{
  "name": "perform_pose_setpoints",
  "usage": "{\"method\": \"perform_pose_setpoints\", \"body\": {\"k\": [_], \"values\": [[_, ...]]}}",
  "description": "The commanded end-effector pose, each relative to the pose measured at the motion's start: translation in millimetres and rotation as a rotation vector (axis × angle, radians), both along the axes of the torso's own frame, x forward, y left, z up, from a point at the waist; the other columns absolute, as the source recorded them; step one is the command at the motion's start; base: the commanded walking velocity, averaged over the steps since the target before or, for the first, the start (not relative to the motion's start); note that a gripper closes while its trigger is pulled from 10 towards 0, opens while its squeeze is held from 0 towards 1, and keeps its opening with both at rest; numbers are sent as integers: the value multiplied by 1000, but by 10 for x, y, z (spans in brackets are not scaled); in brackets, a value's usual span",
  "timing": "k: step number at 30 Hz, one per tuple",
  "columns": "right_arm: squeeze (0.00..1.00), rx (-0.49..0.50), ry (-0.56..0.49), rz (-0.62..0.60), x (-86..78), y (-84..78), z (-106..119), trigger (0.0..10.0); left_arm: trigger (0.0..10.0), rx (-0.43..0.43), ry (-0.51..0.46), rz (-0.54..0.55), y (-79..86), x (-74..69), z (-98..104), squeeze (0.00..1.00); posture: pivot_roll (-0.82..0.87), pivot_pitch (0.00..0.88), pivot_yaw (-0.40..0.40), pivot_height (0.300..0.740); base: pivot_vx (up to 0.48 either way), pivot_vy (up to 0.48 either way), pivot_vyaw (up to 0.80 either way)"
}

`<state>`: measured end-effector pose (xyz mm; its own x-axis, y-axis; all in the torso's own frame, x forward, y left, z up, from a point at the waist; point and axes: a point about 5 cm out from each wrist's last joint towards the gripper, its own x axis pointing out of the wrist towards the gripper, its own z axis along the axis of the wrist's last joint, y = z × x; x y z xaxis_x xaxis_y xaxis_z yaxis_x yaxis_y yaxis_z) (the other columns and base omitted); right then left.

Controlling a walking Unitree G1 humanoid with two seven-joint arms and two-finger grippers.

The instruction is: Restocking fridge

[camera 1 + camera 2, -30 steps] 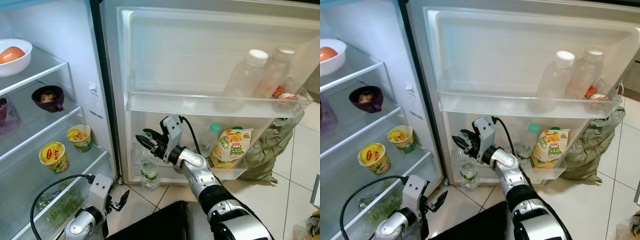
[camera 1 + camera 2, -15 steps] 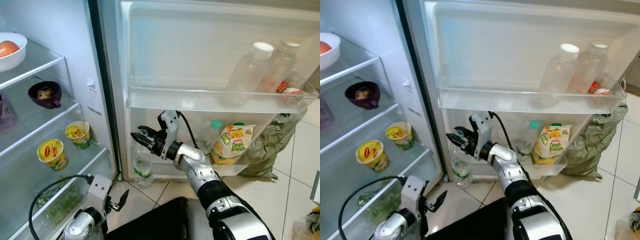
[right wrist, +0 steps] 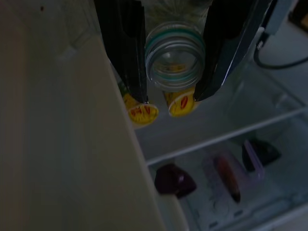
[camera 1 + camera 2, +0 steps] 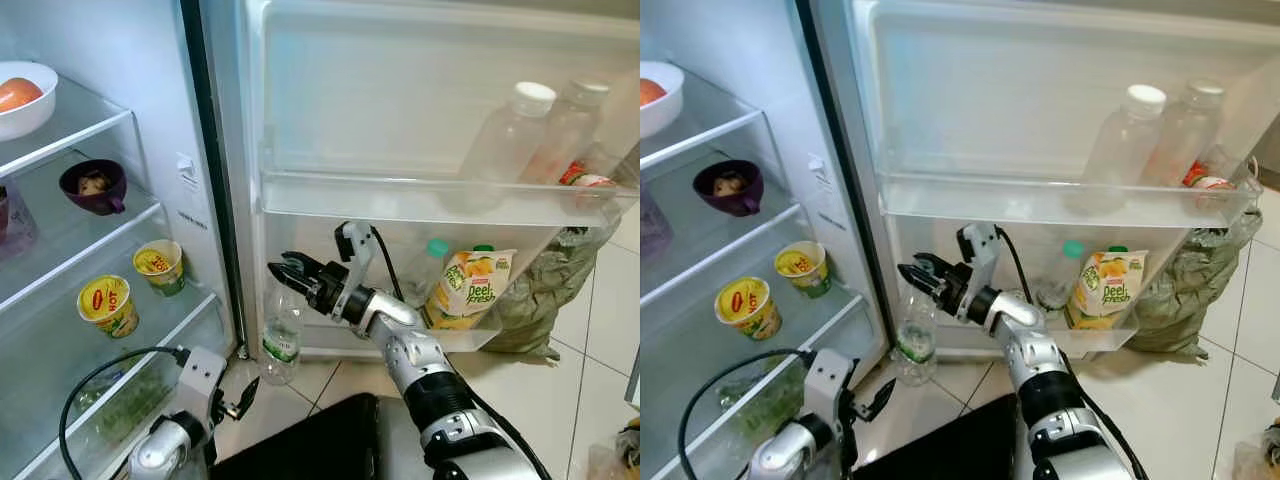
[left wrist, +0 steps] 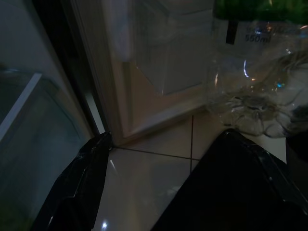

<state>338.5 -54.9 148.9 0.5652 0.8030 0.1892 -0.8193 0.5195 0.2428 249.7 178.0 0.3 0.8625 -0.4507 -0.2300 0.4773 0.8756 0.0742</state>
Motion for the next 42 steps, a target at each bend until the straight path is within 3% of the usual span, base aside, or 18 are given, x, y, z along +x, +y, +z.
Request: {"method": "perform_pose_setpoints", "body": {"k": [1,8,12,21,29,34,42], "values": [[0,71,-87,-20,13,-61,239,10000,10000,21,31,-7,29,-37,-45,0,1,149,-89,460,0,0,0],[0,42,-179,-3,-160,-86,262,10000,10000,18,30,-5,10,-21,-41,0,-2,144,-91,460,0,0,0],[0,-76,-269,-36,-332,-98,201,10000,10000,17,30,-3,5,-20,-42,0,-7,141,-91,460,0,0,0],[0,-127,-268,-65,-475,-119,121,10000,10000,17,33,-12,-14,-8,-41,0,-15,140,-87,460,0,0,0],[0,-205,-297,-80,-613,-62,-123,10000,10000,19,32,-12,-3,-11,-41,0,-15,144,-85,460,0,0,0],[0,-163,-281,-148,-664,-28,-193,10000,10000,20,34,-13,-4,-20,-47,0,-11,148,-85,460,0,0,0],[0,-71,-252,-334,-521,-57,-120,10000,10000,23,35,-16,-1,-33,-52,0,-10,153,-84,460,0,0,0]]}}
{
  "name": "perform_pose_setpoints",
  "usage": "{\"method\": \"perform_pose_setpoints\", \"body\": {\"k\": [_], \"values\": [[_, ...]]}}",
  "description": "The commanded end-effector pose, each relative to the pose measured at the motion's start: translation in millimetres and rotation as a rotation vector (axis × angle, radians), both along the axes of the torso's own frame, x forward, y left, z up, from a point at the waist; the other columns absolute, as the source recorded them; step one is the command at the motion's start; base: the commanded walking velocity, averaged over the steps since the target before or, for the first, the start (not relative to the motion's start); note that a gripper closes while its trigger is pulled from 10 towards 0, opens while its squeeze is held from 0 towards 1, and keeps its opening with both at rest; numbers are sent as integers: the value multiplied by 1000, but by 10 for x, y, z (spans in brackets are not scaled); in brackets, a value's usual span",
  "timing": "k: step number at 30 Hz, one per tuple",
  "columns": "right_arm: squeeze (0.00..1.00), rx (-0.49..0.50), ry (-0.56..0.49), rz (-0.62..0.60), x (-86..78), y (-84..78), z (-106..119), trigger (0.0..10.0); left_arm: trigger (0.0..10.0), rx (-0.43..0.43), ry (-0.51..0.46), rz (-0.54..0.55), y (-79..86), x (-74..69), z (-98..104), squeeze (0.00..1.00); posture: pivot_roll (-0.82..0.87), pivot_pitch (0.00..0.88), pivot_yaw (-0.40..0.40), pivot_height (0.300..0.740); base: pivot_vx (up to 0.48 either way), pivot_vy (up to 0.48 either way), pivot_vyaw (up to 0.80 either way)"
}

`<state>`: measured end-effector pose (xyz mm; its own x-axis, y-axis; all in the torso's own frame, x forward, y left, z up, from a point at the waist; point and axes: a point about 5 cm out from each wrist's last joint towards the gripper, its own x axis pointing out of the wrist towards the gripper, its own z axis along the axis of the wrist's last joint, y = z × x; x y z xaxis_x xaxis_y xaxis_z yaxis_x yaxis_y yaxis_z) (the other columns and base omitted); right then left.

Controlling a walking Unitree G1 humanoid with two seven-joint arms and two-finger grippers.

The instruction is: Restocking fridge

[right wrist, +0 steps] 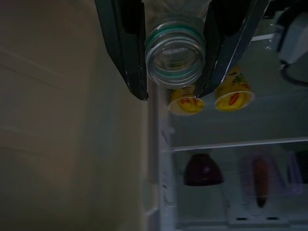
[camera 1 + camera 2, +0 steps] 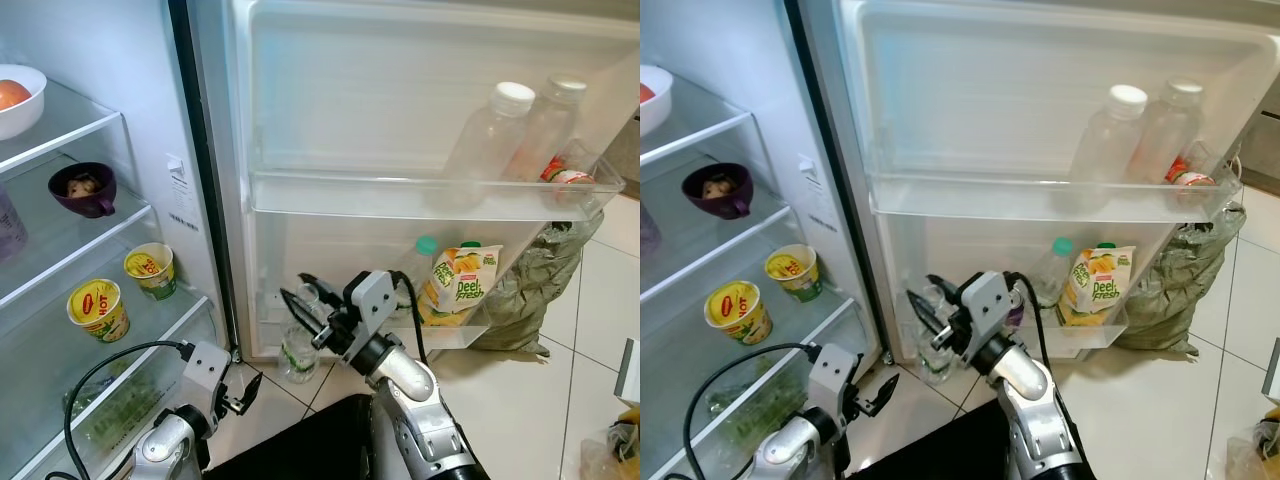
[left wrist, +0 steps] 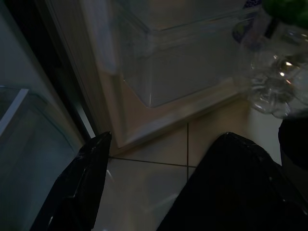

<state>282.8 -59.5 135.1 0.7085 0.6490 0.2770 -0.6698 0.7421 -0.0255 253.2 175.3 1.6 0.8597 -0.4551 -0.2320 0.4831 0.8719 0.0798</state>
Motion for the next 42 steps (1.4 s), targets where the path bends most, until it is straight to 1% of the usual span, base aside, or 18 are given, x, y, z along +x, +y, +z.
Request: {"method": "perform_pose_setpoints", "body": {"k": [1,9,12,14,18,19,20,23,26,27,35,42], "values": [[0,47,1,-49,36,-12,17,10000,10000,17,36,-9,26,-68,-65,0,-10,153,-84,460,0,0,0],[0,117,-22,-141,133,-32,109,10000,10000,16,34,-12,18,-73,-66,0,-11,159,-85,460,0,0,0],[0,132,-22,-147,150,-18,126,10000,10000,15,34,-12,16,-76,-68,0,-11,160,-85,460,0,0,0],[0,160,-22,-137,168,51,161,10000,10000,12,35,-14,4,-90,-76,0,-7,167,-88,460,0,0,0],[0,176,-15,-119,165,106,178,10000,10000,11,35,-15,-2,-101,-82,0,-6,169,-90,460,0,0,0],[0,197,-3,-101,162,163,194,10000,10000,11,36,-15,-6,-113,-88,0,-4,173,-92,460,0,0,0],[0,197,-3,-101,162,163,194,10000,10000,11,36,-15,-6,-113,-88,0,-4,173,-92,460,0,0,0],[0,242,28,-60,153,291,224,10000,10000,9,36,-14,-7,-136,-98,0,1,180,-95,460,0,0,0],[0,250,36,-49,154,340,225,10000,10000,7,35,-13,-9,-147,-102,0,2,184,-96,460,0,0,0],[0,259,48,-41,159,381,214,10000,10000,6,35,-13,-13,-164,-108,0,6,193,-99,460,0,0,0],[0,286,81,-40,179,445,208,10000,10000,0,32,-16,-23,-203,-117,0,8,218,-101,460,0,0,0],[0,310,107,-53,255,485,199,10000,10000,-1,32,-24,-12,-269,-129,0,22,254,-100,460,0,0,0]]}}
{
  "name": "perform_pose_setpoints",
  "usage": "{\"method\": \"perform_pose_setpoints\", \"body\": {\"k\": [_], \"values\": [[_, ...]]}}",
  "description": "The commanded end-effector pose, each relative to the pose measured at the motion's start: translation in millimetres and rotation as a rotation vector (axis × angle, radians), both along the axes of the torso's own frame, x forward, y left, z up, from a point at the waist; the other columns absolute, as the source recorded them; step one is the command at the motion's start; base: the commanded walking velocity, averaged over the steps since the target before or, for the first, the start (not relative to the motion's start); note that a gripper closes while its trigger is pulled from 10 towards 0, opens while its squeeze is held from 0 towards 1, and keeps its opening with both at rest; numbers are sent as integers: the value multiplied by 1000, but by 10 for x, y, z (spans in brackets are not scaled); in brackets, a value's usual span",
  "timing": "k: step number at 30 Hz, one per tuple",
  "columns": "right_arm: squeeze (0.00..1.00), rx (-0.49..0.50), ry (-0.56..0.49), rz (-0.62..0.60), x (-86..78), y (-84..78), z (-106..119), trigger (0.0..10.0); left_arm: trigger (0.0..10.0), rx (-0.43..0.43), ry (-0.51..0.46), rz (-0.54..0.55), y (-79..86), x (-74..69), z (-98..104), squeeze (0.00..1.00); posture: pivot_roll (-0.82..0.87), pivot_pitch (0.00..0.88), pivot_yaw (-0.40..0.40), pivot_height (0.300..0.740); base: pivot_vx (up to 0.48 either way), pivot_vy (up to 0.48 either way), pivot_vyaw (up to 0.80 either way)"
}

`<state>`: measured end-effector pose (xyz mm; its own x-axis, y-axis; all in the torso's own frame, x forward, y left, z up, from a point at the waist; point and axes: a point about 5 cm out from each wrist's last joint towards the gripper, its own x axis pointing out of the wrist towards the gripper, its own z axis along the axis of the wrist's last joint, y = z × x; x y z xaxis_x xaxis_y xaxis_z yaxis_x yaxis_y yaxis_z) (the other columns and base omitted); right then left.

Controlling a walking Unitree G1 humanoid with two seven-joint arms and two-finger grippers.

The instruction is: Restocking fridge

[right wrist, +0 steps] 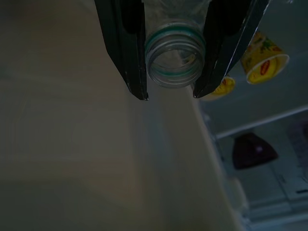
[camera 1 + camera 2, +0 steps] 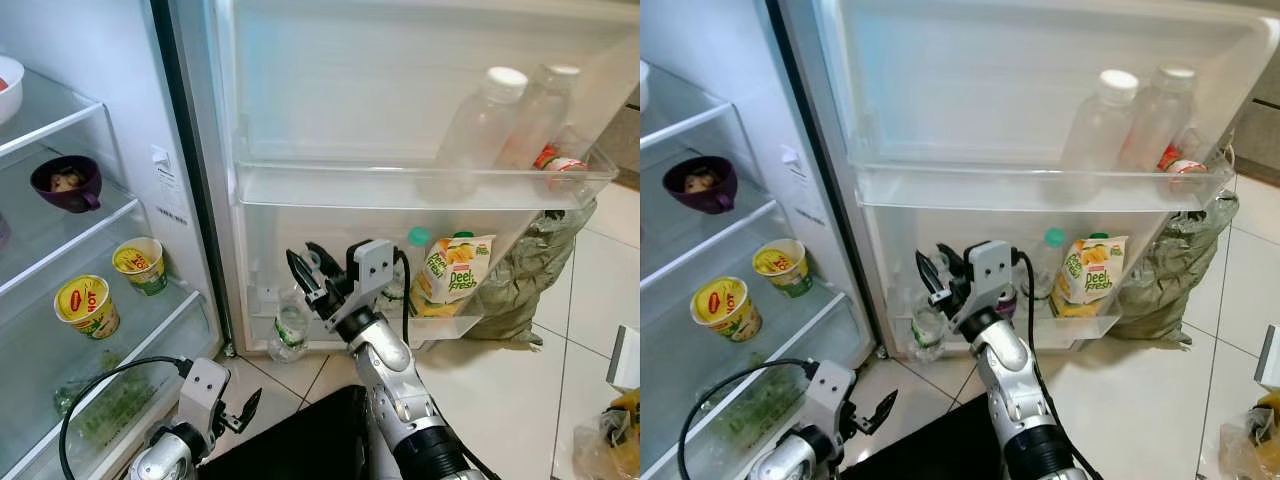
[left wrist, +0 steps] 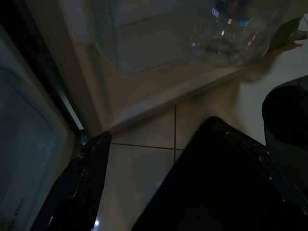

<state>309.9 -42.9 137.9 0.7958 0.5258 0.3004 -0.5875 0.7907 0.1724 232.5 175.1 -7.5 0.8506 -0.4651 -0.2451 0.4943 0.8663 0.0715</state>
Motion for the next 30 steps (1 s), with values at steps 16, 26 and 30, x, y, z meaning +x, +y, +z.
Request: {"method": "perform_pose_setpoints", "body": {"k": [16,26,30], "values": [[0,355,233,-139,201,315,168,10000,10000,3,14,-24,-7,-93,-25,0,29,273,-99,460,0,0,0],[0,356,300,-47,261,297,208,10000,10000,-1,13,-28,-41,-71,-15,0,21,261,-101,460,0,0,0],[0,225,319,160,177,372,149,10000,10000,-2,14,-27,-54,-57,-14,0,20,257,-102,460,0,0,0]]}}
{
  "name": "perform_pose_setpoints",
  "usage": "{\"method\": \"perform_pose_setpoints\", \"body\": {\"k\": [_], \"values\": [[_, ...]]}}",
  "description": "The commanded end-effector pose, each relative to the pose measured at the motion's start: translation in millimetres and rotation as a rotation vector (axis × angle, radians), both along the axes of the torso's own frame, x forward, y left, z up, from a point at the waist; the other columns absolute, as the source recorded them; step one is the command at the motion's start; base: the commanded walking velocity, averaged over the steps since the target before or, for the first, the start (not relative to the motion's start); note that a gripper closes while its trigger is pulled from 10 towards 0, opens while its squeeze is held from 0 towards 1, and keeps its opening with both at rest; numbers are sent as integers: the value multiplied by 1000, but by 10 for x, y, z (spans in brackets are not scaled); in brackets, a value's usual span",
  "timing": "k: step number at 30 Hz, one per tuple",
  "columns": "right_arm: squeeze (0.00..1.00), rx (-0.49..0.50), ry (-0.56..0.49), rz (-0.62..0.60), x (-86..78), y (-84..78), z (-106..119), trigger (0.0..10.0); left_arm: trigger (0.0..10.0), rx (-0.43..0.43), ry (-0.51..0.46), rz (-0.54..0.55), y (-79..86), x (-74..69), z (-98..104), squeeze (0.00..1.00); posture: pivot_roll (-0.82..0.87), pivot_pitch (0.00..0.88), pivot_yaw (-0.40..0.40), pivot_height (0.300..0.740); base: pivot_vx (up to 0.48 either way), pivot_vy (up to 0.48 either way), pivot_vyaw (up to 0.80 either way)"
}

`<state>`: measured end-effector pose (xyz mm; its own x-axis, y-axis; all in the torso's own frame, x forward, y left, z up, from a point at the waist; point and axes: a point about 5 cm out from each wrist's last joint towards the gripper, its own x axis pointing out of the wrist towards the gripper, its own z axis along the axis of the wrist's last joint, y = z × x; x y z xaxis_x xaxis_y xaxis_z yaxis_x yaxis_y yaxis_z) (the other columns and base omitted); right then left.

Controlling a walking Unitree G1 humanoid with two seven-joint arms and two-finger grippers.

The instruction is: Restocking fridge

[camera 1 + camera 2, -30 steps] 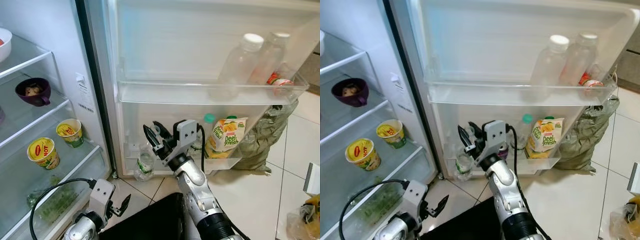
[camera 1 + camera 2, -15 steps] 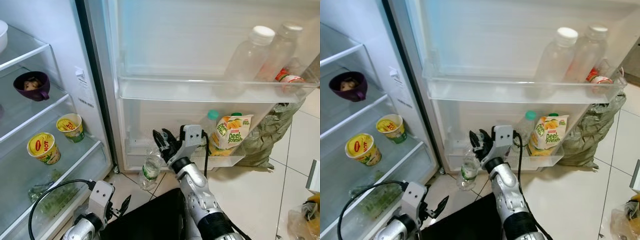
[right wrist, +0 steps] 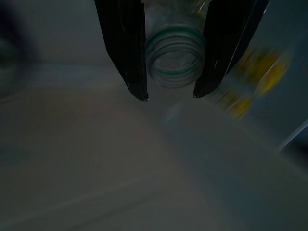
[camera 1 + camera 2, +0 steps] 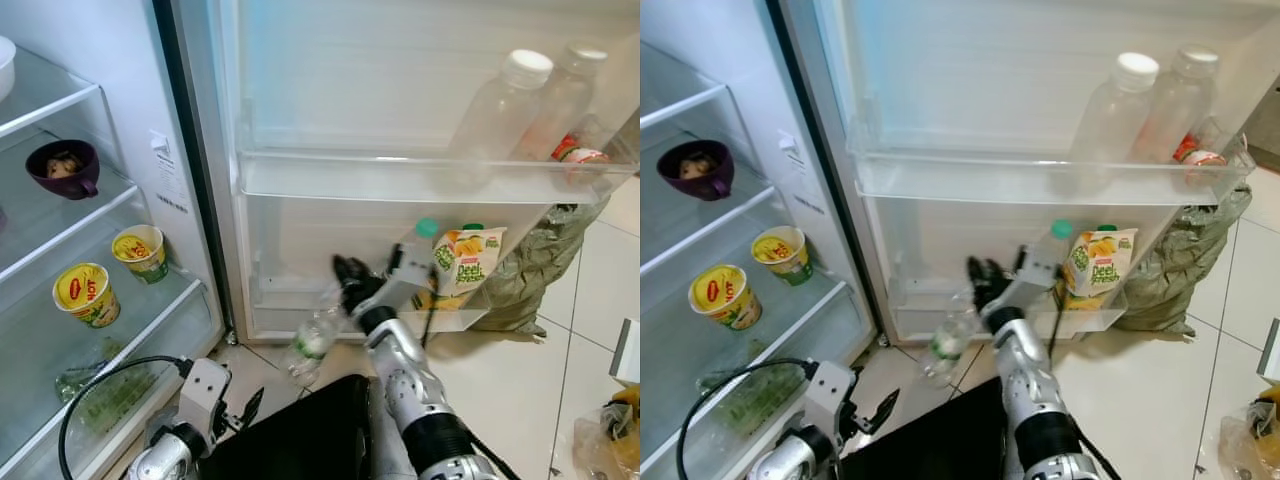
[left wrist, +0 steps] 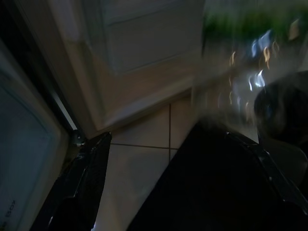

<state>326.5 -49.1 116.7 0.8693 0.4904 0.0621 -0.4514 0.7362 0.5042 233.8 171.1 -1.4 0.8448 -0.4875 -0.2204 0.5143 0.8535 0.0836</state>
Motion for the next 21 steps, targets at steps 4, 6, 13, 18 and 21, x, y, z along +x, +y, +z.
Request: {"method": "perform_pose_setpoints", "body": {"k": [4,6,13,18,21], "values": [[0,26,-132,386,-128,443,317,10000,10000,0,45,2,-17,-60,-75,0,17,248,-101,460,0,0,0],[0,16,-140,576,-329,378,233,10000,10000,-1,49,7,-12,-54,-77,0,13,241,-99,460,0,0,0],[0,-39,-127,598,-437,263,91,10000,10000,0,54,14,3,-30,-77,0,6,231,-97,460,0,0,0],[0,-65,-109,584,-379,213,51,10000,10000,-1,48,15,-6,20,-54,0,8,219,-95,460,0,0,0],[0,-107,-149,593,-340,200,97,10000,10000,-1,44,16,-12,57,-37,0,13,210,-94,460,0,0,0]]}}
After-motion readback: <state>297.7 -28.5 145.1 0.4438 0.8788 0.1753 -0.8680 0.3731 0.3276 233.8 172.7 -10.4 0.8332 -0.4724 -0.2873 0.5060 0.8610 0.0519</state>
